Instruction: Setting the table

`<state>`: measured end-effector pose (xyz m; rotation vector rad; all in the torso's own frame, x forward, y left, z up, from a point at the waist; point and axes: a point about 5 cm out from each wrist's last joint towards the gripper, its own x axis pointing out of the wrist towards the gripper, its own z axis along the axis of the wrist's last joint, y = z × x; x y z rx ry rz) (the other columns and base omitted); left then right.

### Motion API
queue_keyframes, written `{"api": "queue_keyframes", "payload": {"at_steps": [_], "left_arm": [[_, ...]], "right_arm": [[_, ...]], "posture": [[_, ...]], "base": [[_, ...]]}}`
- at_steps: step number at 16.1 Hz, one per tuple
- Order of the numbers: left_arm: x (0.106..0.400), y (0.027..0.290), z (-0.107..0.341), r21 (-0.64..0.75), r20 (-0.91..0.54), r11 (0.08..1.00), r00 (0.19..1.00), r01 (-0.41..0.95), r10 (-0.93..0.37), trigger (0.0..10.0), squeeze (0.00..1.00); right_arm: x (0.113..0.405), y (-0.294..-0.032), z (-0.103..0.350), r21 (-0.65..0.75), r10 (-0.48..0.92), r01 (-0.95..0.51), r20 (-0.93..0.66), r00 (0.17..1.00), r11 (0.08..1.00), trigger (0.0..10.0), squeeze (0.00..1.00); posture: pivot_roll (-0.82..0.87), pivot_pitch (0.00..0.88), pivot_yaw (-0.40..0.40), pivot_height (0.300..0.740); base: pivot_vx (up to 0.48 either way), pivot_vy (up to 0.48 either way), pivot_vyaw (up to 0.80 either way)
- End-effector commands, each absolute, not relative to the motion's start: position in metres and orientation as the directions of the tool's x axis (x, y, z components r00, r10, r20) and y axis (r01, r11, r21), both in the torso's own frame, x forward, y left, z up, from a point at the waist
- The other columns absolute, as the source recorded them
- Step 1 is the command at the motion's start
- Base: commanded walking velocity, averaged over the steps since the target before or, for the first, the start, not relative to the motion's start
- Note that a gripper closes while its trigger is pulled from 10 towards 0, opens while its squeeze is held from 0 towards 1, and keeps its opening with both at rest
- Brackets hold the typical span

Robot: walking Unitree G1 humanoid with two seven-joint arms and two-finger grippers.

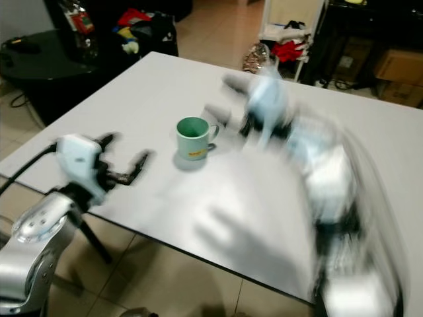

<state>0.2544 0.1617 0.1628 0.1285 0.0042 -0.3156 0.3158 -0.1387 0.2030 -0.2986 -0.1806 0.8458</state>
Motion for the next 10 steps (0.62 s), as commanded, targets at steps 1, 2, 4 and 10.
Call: {"api": "queue_keyframes", "payload": {"at_steps": [1, 2, 4, 10], "left_arm": [[0.253, 0.163, 0.164, 0.122, -0.014, 0.957, 0.965, 0.262, -0.262, 10.0, 0.00], [0.246, 0.161, 0.158, 0.104, -0.017, 0.967, 0.973, 0.232, -0.231, 10.0, 0.00], [0.240, 0.159, 0.153, 0.095, -0.027, 0.969, 0.974, 0.228, -0.227, 10.0, 0.00], [0.221, 0.162, 0.145, 0.079, -0.050, 0.977, 0.980, 0.196, -0.193, 10.0, 0.00]], "right_arm": [[0.305, -0.142, 0.219, -0.308, 0.709, -0.654, 0.116, 0.695, 0.691, 10.0, 1.00], [0.278, -0.147, 0.195, -0.221, 0.627, -0.596, 0.117, 0.770, 0.772, 10.0, 1.00], [0.257, -0.151, 0.177, -0.169, 0.556, -0.538, 0.088, 0.827, 0.826, 10.0, 1.00], [0.209, -0.159, 0.127, 0.022, 0.291, -0.291, -0.127, 0.948, 0.956, 10.0, 1.00]], "posture": [[0.03, 0.000, -0.001, 0.740], [0.01, 0.000, 0.004, 0.740], [0.00, 0.000, 0.014, 0.740], [0.00, 0.000, 0.026, 0.740]], "base": [[0.000, 0.000, 0.00], [0.000, 0.000, 0.00], [0.000, 0.000, 0.00], [0.000, -0.159, 0.00]]}}
